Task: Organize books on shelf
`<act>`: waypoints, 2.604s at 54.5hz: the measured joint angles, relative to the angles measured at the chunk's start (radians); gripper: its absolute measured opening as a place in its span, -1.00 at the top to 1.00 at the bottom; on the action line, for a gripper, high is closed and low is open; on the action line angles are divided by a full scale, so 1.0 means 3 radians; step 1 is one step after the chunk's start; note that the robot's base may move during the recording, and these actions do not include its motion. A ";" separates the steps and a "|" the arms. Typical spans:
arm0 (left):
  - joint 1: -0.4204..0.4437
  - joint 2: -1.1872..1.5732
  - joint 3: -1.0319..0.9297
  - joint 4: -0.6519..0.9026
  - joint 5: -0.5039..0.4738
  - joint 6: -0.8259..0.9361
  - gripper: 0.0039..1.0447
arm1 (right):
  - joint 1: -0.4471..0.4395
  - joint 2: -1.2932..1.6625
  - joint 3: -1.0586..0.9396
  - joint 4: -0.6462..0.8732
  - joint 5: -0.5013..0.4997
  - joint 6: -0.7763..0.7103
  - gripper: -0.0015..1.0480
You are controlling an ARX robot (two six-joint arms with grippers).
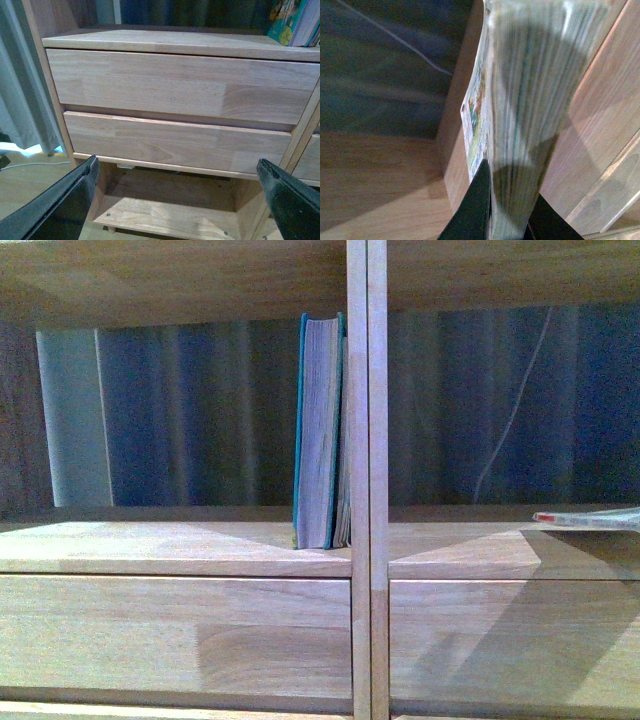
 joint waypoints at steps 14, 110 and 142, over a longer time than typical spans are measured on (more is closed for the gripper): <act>0.0000 0.0000 0.0000 0.0000 0.0000 0.0000 -0.86 | -0.0449 -0.0792 -0.0046 -0.0407 -0.0504 -0.0374 0.86; 0.0622 0.1582 0.0506 0.0849 0.2300 -0.0570 -0.86 | 0.1218 -0.1433 -0.0483 0.1237 -0.0685 -0.1507 0.86; 0.1100 0.2412 0.1754 0.1349 0.3504 -0.1357 -0.86 | 0.0997 -0.1359 -0.0598 0.1268 -0.0720 -0.1428 0.86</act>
